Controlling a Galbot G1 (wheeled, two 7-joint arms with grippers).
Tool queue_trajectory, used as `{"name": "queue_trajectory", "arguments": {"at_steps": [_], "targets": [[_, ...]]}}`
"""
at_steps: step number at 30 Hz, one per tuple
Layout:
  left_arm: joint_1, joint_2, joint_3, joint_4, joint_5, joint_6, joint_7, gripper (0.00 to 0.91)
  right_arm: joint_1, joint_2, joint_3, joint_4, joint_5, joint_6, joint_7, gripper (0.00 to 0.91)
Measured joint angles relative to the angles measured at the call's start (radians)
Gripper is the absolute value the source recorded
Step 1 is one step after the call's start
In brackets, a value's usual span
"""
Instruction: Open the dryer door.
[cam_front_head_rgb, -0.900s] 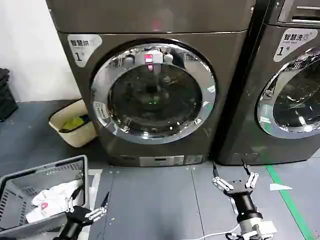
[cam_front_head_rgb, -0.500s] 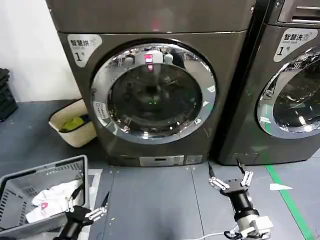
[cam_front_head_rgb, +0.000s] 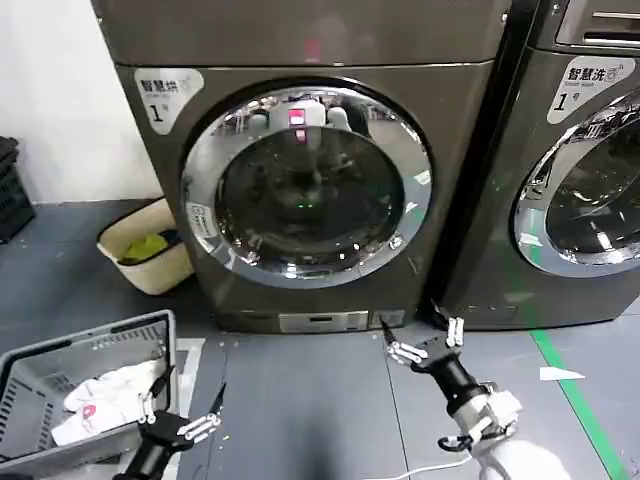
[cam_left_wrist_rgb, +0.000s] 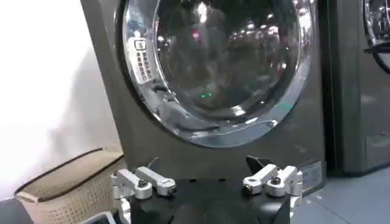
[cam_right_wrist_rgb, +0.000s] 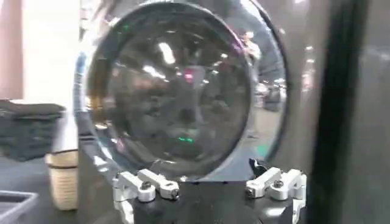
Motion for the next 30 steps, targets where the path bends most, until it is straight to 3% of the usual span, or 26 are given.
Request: {"name": "queue_trajectory", "arguments": {"at_steps": [14, 30], "targets": [[0.004, -0.001, 0.001, -0.005, -0.002, 0.002, 0.000, 0.907, 0.226, -0.173, -0.190, -0.079, 0.167, 0.006, 0.010, 0.907], [0.011, -0.001, 0.000, -0.009, 0.000, 0.003, 0.001, 0.907, 0.530, -0.182, -0.432, -0.168, 0.301, -0.001, 0.028, 0.907]]}}
